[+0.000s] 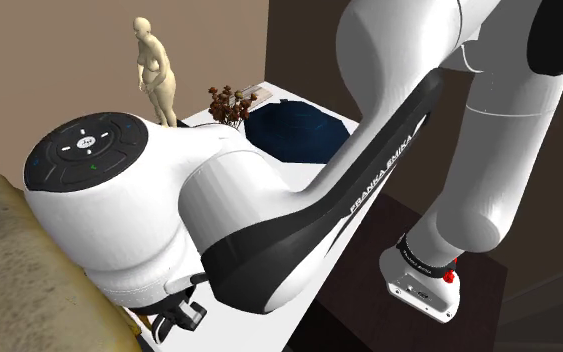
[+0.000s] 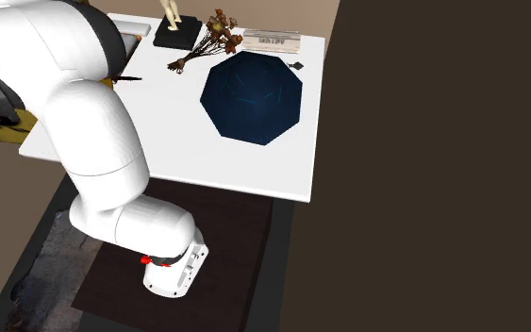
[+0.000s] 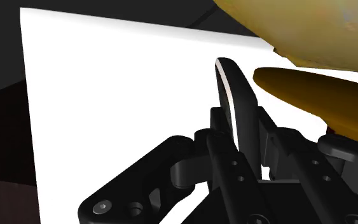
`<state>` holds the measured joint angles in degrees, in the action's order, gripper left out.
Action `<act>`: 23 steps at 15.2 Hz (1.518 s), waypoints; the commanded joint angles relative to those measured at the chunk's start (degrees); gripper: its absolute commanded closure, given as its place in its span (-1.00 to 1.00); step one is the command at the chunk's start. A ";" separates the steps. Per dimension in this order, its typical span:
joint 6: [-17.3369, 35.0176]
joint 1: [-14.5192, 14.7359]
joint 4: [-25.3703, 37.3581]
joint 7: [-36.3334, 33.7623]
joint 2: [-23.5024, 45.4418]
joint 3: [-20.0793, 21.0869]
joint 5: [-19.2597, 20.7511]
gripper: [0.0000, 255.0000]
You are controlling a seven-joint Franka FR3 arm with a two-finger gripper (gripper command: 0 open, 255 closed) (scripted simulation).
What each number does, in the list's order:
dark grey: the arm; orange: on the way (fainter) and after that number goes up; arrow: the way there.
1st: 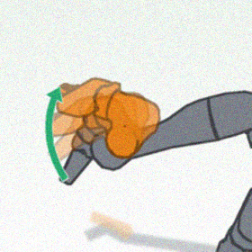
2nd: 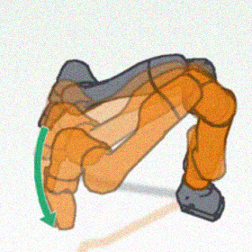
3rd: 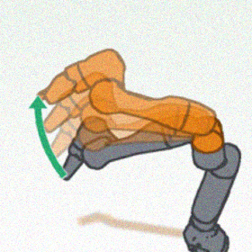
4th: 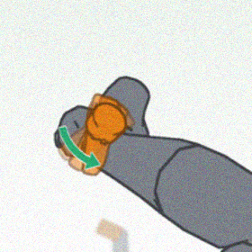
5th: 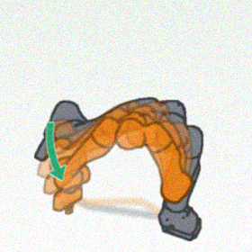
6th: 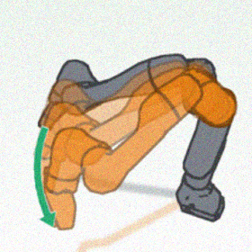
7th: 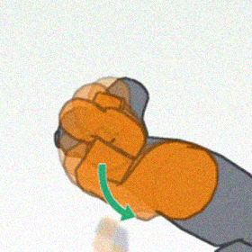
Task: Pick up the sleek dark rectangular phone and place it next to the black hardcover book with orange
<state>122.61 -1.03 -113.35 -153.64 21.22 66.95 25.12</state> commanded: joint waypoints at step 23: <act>2.12 0.94 -1.09 -1.17 1.38 -1.69 1.89 -1.00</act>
<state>125.59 0.88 -114.77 -155.46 23.59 64.21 28.18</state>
